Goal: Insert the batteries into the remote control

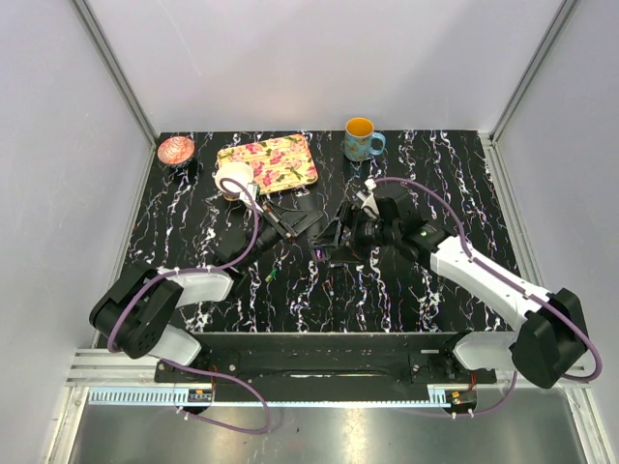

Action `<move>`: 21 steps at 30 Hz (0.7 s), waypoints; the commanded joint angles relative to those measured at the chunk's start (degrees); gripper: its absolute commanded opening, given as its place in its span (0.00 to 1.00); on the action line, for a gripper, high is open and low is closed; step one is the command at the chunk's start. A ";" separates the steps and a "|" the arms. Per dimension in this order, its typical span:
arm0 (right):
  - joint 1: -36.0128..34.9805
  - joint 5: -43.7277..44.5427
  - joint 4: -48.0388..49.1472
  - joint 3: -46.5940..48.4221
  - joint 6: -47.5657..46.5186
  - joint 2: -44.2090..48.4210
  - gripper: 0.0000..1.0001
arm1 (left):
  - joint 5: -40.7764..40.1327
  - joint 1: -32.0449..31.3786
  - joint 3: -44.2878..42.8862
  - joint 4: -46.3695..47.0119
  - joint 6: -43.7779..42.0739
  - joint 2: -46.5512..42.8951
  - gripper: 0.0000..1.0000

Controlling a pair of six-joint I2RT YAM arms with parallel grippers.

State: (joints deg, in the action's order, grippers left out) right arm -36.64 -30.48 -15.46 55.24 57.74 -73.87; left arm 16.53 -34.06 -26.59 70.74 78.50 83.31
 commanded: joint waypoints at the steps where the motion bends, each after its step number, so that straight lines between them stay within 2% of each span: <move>1: -0.18 1.90 -5.78 7.40 -4.38 4.68 0.80 | -1.06 0.05 0.22 6.17 -0.63 -2.53 0.00; 7: -0.10 12.25 -14.40 12.25 -11.32 10.31 0.83 | -1.15 1.54 1.71 5.11 -0.80 -4.03 0.00; 12: -0.10 19.48 -15.91 9.89 -14.32 12.69 0.82 | -0.63 2.07 2.24 4.76 -0.80 -4.91 0.00; 21: -0.18 13.61 -11.52 7.60 -13.53 10.59 0.79 | -0.80 2.25 1.81 0.28 -3.08 -6.84 0.00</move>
State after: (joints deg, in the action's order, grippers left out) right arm -36.64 -14.72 -29.74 62.26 44.91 -63.00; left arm 16.36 -32.12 -24.60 69.95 77.56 78.61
